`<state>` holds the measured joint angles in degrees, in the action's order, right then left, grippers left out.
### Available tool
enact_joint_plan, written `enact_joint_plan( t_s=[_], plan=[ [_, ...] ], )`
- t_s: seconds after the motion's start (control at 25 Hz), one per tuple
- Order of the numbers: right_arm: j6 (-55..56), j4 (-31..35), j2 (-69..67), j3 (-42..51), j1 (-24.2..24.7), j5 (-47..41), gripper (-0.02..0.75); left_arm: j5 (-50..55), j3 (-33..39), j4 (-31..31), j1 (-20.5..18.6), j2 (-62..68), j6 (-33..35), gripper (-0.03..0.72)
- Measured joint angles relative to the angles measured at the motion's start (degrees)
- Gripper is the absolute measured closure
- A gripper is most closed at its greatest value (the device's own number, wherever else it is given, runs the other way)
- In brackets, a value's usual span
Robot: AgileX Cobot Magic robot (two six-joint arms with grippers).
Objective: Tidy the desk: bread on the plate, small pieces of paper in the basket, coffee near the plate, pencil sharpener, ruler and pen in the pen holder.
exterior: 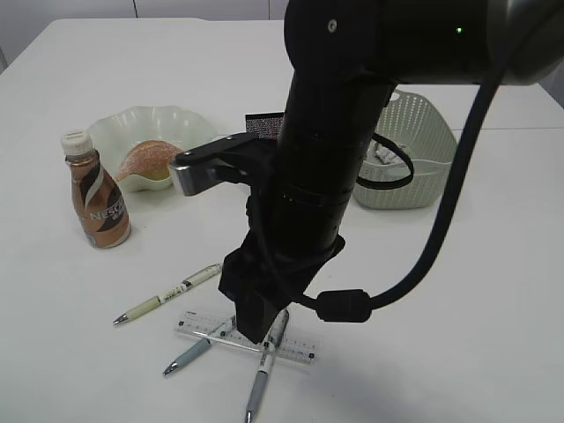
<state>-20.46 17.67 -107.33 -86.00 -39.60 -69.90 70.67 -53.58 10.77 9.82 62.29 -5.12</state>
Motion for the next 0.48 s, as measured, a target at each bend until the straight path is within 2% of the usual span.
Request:
enact_joint_plan(
  t_s=[0.48],
  plan=[
    [0.36, -2.51, 0.00, 5.45, -4.24, 1.96, 0.254, 0.05, 0.00, -0.11, 0.00, -2.63, 0.00, 0.246]
  ],
)
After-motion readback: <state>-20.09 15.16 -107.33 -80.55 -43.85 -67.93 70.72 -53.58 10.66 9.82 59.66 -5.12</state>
